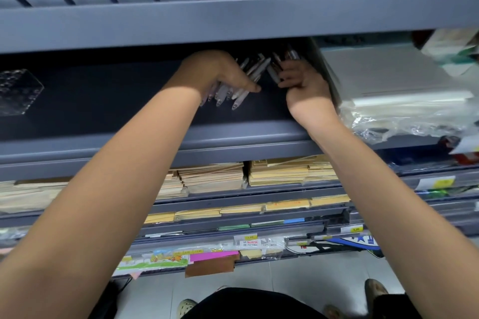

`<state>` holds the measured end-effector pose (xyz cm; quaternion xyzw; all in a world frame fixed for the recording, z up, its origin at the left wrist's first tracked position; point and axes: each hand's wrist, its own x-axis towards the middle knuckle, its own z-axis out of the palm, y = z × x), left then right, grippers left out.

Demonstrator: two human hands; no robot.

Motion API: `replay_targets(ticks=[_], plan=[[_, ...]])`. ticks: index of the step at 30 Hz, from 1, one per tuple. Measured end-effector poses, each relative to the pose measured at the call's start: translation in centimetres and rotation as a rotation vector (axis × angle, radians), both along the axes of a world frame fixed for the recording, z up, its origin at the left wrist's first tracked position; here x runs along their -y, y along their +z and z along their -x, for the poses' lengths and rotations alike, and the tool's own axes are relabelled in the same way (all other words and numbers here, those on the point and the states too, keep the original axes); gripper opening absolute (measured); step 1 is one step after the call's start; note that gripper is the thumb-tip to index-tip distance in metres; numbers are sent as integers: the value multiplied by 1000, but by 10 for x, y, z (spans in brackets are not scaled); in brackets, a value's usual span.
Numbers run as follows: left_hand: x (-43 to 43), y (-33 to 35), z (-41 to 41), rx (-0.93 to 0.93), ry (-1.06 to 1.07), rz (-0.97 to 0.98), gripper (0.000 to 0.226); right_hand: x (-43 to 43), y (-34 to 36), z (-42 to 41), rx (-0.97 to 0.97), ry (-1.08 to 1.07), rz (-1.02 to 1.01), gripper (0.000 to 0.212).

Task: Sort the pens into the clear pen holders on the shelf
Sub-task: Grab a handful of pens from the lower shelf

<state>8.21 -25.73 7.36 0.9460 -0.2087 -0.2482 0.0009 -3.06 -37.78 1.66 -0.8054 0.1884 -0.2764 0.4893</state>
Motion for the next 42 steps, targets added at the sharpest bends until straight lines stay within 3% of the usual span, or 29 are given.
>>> replay_targets(ticks=[4,7,11,14,17,25,29,31,35,39,42], plan=[[4,6,0,-10,9,-20,57,1,-2,-3,-12,-57,21,46],[2,6,-3,-31,60,-30,62,1,1,-3,-104,-79,67,39],[-7,2,-10,2,101,66,42,-8,13,-3,-237,-146,234,35],[-11,-4,-14,-49,113,148,42,-14,26,-12,-385,-144,366,31],[-22,-4,-5,115,167,150,23,-19,33,-21,-456,-177,403,36],[-32,4,0,169,117,63,31,-24,32,-37,-568,-224,647,40],[-33,1,1,169,89,94,39,-19,30,-40,-579,-261,656,38],[-35,1,2,160,112,173,28,-17,30,-42,-574,-259,646,39],[-41,7,10,181,168,313,48,-14,31,-41,-575,-234,637,47],[-50,14,20,168,120,188,33,-7,39,-30,-597,-125,668,56],[-54,15,28,193,146,160,34,-7,47,-16,-563,-73,583,54]])
